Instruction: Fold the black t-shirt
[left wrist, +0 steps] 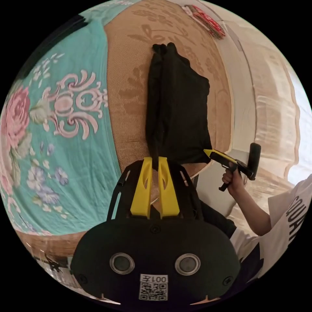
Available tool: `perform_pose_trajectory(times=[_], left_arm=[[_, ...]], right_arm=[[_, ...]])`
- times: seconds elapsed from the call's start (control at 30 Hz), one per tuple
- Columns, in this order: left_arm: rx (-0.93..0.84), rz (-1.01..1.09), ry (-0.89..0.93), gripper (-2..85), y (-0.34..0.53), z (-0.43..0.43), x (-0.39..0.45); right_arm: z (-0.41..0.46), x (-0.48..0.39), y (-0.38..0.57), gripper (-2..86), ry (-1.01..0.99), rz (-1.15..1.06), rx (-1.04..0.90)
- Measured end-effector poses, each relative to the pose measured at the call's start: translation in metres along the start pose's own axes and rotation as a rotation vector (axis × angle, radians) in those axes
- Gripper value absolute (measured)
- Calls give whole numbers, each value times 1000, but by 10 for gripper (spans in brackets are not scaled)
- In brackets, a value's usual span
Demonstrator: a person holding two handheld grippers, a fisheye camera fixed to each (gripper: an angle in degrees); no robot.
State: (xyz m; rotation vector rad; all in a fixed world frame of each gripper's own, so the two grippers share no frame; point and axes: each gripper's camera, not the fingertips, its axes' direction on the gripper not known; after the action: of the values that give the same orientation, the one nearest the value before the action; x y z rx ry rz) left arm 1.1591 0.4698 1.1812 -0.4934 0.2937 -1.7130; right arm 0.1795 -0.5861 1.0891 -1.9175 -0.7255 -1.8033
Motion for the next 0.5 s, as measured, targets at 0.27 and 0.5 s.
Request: perform_pose_trajectory(times=[0.27,0.5], left_arm=[[78,-82,98,10,3,-3,-23],[4,18,15,-10,-15,-3,-17]], right_arm=[[-18,36,26,80,-81,15,-17],[-33,38,32,46,31,81,-8]])
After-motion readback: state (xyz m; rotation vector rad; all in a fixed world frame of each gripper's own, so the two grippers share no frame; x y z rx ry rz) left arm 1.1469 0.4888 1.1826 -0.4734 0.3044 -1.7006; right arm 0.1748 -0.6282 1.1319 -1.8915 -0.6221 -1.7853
